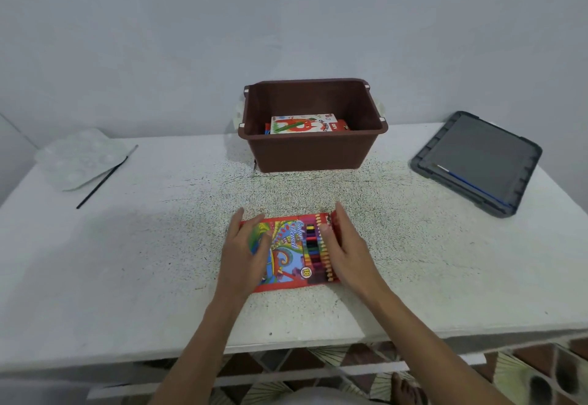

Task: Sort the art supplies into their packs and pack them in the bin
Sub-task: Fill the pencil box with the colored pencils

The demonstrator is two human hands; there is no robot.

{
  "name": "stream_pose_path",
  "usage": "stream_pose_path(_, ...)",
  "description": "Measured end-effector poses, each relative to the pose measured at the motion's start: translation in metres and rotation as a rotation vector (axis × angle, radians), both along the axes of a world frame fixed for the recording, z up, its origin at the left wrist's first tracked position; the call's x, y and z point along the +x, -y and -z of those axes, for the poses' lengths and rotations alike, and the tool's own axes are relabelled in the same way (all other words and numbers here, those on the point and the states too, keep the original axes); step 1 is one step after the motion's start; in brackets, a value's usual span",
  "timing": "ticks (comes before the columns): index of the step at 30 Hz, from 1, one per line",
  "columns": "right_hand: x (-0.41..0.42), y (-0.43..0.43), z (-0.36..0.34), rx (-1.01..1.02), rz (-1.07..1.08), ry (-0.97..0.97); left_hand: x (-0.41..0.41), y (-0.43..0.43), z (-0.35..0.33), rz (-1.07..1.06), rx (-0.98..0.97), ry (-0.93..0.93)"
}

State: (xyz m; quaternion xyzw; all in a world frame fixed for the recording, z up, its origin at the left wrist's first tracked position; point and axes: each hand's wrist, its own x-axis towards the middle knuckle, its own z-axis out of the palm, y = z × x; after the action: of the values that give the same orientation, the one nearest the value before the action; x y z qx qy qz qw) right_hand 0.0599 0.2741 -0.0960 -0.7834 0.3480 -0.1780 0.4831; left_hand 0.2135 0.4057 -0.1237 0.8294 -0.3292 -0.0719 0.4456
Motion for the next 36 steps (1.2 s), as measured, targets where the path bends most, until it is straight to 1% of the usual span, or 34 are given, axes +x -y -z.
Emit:
stream_pose_path(1,0.000,-0.001,0.000,0.001,-0.004,0.002,-0.003,-0.003,0.000,-0.039,0.025,-0.006)
stream_pose_path(3,-0.001,-0.005,0.000,0.015,-0.001,0.021,-0.009,-0.009,-0.001,-0.113,0.148,0.023)
stream_pose_path(5,0.001,-0.008,0.000,0.047,0.016,0.048,-0.017,-0.015,-0.002,-0.136,0.235,0.008)
stream_pose_path(8,0.007,-0.016,0.003,0.082,0.033,0.069,-0.031,-0.017,-0.004,-0.021,0.229,-0.063)
stream_pose_path(10,0.012,-0.023,0.005,0.024,0.000,0.014,-0.036,-0.016,-0.003,0.015,0.226,-0.052)
stream_pose_path(12,0.016,-0.027,0.007,-0.067,-0.029,-0.038,-0.037,-0.015,-0.006,0.013,0.228,-0.080)
stream_pose_path(14,0.016,-0.025,0.009,-0.105,-0.042,-0.057,-0.036,-0.015,-0.008,0.019,0.226,-0.104)
stream_pose_path(17,0.013,-0.017,0.009,-0.043,-0.047,-0.039,-0.033,-0.016,-0.009,-0.009,0.275,-0.080)
stream_pose_path(19,0.009,-0.011,0.009,0.015,0.006,0.009,-0.034,-0.015,-0.013,-0.067,0.356,-0.023)
stream_pose_path(21,0.005,-0.010,0.008,0.038,0.055,0.033,-0.037,-0.013,-0.018,-0.101,0.408,-0.014)
stream_pose_path(26,0.007,-0.029,0.012,-0.039,-0.017,0.020,-0.037,-0.005,-0.025,-0.097,0.385,-0.078)
stream_pose_path(28,0.009,-0.033,0.011,-0.024,-0.026,0.028,-0.032,-0.006,-0.026,-0.115,0.359,-0.110)
stream_pose_path(32,0.009,-0.025,-0.001,0.032,0.017,0.039,-0.024,-0.004,-0.032,-0.121,0.233,-0.199)
stream_pose_path(36,0.013,-0.009,-0.018,-0.005,0.037,0.045,-0.021,0.005,-0.051,-0.103,0.121,-0.240)
